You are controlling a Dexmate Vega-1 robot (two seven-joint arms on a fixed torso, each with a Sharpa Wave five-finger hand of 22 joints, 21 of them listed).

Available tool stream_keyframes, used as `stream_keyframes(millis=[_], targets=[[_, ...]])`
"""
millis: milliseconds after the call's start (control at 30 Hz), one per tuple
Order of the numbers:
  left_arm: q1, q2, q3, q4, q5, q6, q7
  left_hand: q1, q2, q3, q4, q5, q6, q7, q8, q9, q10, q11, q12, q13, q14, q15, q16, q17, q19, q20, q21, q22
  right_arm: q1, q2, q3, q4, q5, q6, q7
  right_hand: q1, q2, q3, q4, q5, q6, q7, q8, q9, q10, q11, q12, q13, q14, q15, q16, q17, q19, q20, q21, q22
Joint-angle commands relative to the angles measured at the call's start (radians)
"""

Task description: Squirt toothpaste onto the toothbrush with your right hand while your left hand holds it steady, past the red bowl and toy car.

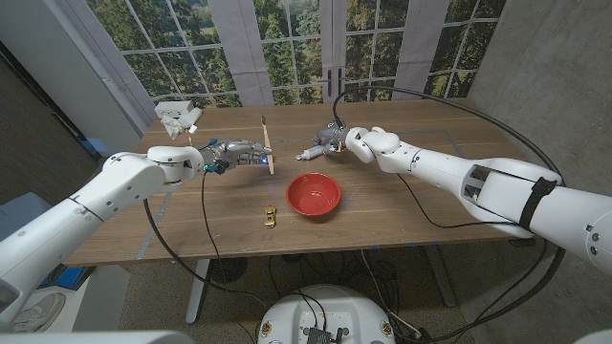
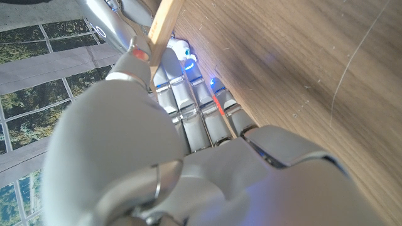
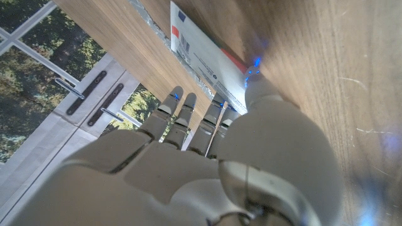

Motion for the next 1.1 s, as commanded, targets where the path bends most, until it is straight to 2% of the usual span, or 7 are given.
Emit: stream_keyframes(millis=[33, 200, 500, 767, 1100], targets=[[-0.008, -0.003, 0.005, 0.007, 0.001, 0.003, -0.004, 0.115, 0.110, 0.009, 0.000, 0.008, 0.010, -0.002, 0.000, 0.004, 0.070, -0.065, 0.005, 0.004, 0.008, -0.137, 0.000, 0.004, 0.006, 0.006, 0.007, 0.003, 0.000, 0.025, -0.006, 0.083, 0.042, 0.034, -0.080, -0.002, 0.011, -0.012, 0.001, -0.001, 0.045, 0.018, 0.033, 0.014, 0.046, 0.001, 0.022, 0.021, 0.035, -0.165, 0.031, 0.015, 0.019, -0.002, 0.010, 0.003], [-0.005, -0.002, 0.003, 0.005, 0.001, 0.002, -0.003, 0.114, 0.110, 0.009, 0.001, 0.008, 0.009, -0.001, -0.001, 0.005, 0.070, -0.067, 0.005, 0.005, 0.008, -0.137, -0.001, 0.004, 0.006, 0.006, 0.007, 0.003, -0.004, 0.016, -0.008, 0.064, 0.041, 0.006, -0.099, -0.003, 0.011, -0.015, 0.002, -0.001, 0.037, 0.017, 0.033, 0.016, 0.038, 0.002, 0.020, 0.027, 0.034, -0.165, 0.036, 0.019, 0.021, -0.002, 0.010, 0.003], [-0.001, -0.002, 0.001, 0.007, 0.002, -0.006, -0.008, 0.115, 0.110, 0.010, 0.000, 0.009, 0.011, -0.001, -0.003, 0.004, 0.071, -0.066, 0.004, 0.005, 0.009, -0.138, -0.002, 0.005, 0.005, 0.006, 0.007, 0.003, -0.019, -0.036, 0.010, -0.049, 0.021, -0.069, -0.103, 0.000, 0.016, -0.017, 0.001, -0.001, 0.033, 0.021, 0.036, 0.018, 0.041, 0.000, 0.022, 0.037, 0.033, -0.168, 0.044, 0.027, 0.022, -0.004, 0.009, 0.004], [0.015, 0.002, -0.007, 0.003, 0.001, -0.019, -0.007, 0.113, 0.109, 0.009, 0.000, 0.009, 0.012, -0.001, -0.003, 0.006, 0.073, -0.067, 0.003, 0.005, 0.009, -0.137, -0.002, 0.005, 0.005, 0.007, 0.007, 0.003, -0.031, -0.078, 0.008, -0.162, -0.063, -0.159, -0.088, 0.005, 0.016, -0.019, -0.003, -0.001, 0.026, 0.021, 0.040, 0.022, 0.047, -0.003, 0.026, 0.047, 0.031, -0.169, 0.050, 0.032, 0.025, -0.005, 0.009, 0.004], [0.038, 0.009, -0.019, -0.003, -0.002, -0.038, -0.007, 0.112, 0.109, 0.010, 0.000, 0.009, 0.012, -0.001, -0.004, 0.008, 0.073, -0.064, 0.002, 0.007, 0.009, -0.137, -0.005, 0.005, 0.003, 0.006, 0.006, 0.002, -0.040, -0.097, 0.004, -0.234, -0.162, -0.228, -0.056, 0.014, 0.025, -0.020, -0.004, -0.001, 0.041, 0.023, 0.062, 0.037, 0.074, -0.007, 0.045, 0.068, 0.053, -0.171, 0.070, 0.044, 0.028, -0.004, 0.009, 0.004]])
